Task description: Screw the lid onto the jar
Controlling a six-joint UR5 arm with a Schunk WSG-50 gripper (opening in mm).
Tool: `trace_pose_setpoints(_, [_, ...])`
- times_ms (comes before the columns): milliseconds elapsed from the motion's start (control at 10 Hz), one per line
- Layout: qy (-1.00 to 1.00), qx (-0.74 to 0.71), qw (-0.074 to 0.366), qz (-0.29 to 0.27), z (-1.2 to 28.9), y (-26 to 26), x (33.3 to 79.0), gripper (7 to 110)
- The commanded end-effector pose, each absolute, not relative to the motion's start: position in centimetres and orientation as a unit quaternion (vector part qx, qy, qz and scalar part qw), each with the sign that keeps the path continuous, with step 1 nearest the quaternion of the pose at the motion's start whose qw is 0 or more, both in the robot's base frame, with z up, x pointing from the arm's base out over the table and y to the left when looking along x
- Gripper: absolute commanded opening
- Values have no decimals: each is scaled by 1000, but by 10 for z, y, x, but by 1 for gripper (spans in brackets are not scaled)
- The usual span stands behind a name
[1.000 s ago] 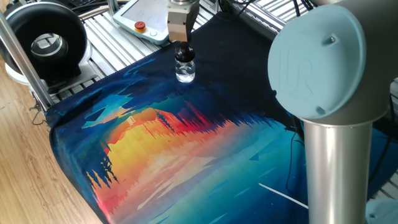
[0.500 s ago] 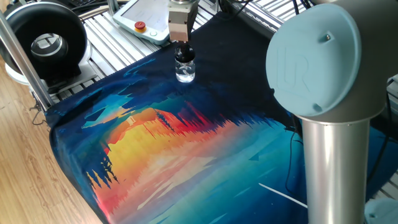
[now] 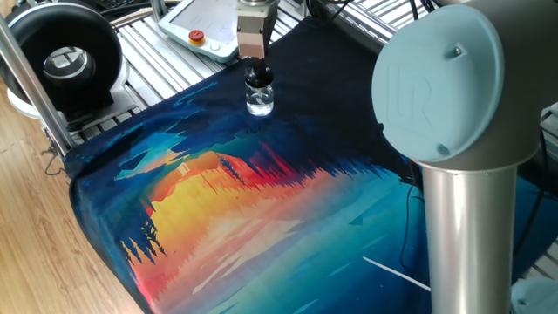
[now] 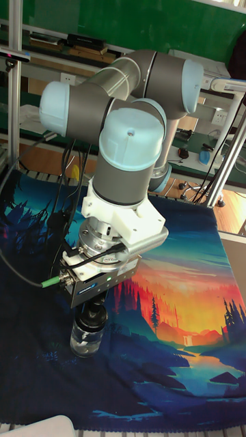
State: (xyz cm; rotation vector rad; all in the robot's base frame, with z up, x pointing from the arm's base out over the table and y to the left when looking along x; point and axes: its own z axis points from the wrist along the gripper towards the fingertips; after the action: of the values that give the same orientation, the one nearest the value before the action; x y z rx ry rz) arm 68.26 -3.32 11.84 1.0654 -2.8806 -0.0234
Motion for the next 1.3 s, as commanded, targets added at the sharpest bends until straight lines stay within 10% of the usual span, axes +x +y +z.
trace_pose_setpoints(0, [-931,363,36,-25,117,-29,682,44])
trace_pose_setpoints(1200, [-938,345,27,-34,124,-15,699,44])
